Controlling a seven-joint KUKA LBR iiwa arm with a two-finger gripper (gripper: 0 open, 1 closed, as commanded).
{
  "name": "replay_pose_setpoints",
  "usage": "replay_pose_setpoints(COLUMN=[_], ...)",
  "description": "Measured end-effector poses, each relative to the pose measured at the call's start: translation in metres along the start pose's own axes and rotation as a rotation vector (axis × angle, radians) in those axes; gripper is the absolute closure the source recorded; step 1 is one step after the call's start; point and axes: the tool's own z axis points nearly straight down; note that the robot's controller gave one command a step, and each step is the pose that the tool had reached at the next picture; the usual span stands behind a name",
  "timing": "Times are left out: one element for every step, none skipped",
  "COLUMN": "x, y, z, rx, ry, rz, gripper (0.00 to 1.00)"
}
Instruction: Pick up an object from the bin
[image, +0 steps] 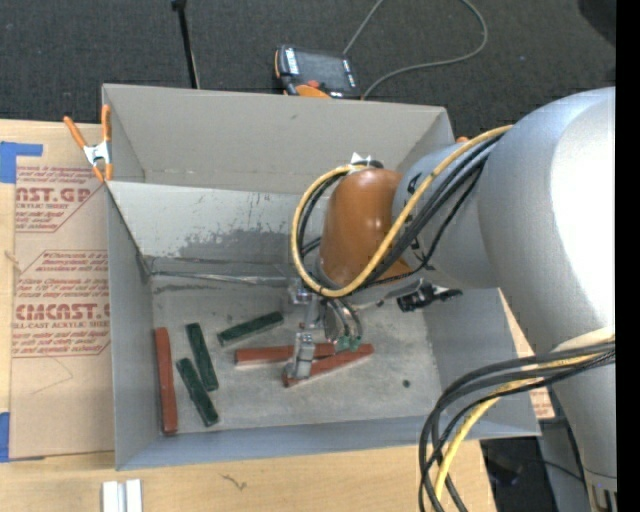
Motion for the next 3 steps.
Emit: replay_pose_setpoints(x=[0.000,-0.039,-0.034], y=[0.000,-0.011,0.032], z=[0.000,-0.086,-0.182], rx=[0.000,0.000,-0.002], ry=[0.001,-0.008,-0.007], rz=[0.000,0.035,0.012], gripper=[1.00,1.00,1.00])
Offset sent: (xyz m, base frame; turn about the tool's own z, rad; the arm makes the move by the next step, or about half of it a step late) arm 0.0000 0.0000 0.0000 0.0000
